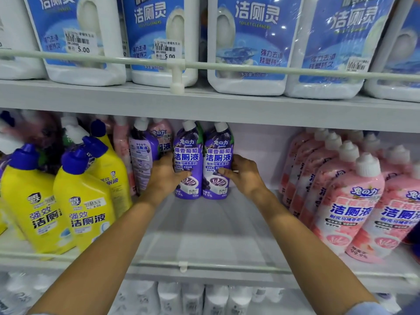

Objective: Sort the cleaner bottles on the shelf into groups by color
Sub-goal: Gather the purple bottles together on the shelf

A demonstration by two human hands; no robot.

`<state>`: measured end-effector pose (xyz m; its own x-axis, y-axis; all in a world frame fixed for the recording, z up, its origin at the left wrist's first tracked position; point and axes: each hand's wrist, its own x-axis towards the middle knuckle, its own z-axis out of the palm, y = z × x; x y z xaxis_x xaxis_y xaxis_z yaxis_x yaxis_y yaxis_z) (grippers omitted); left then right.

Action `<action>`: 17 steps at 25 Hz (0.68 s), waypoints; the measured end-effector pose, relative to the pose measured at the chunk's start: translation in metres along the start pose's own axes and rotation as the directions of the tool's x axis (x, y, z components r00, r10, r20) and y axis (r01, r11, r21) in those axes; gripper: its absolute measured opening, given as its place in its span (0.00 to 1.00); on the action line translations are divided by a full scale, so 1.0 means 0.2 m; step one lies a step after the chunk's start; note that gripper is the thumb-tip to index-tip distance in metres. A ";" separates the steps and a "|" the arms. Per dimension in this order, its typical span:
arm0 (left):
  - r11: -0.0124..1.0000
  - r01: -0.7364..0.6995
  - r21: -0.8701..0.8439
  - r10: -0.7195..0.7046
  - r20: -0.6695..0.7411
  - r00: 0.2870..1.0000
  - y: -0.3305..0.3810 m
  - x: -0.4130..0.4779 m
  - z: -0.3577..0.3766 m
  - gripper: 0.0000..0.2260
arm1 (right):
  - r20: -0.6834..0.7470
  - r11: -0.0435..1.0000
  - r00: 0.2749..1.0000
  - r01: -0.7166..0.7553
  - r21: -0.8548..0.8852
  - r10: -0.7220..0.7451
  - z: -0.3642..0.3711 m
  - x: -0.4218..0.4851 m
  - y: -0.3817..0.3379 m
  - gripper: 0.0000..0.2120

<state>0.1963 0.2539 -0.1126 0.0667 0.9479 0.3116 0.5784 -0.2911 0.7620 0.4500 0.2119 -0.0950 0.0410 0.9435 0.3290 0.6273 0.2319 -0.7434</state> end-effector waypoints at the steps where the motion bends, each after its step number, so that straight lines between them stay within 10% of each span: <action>1: 1.000 0.001 0.003 -0.001 0.002 1.000 -0.01 0.01 0.01 0.35 | 0.008 1.000 1.000 -0.007 -0.005 0.007 -0.01 0.00 0.00 0.25; 10: 0.995 -0.031 0.096 0.036 -0.052 0.998 0.13 -0.08 0.01 0.23 | -0.036 0.985 0.996 -0.081 -0.155 0.076 0.01 -0.04 -0.07 0.23; 17: 0.933 -0.083 0.351 -0.001 0.233 0.973 0.16 -0.22 -0.12 0.24 | 0.006 0.923 0.995 -0.094 -0.373 0.104 0.06 -0.23 -0.13 0.24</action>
<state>0.1927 0.2008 -0.0883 0.2534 0.9523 0.1703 0.8193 -0.3049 0.4856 0.4228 0.1647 -0.0971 0.1014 0.9639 0.2464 0.8655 0.0367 -0.4996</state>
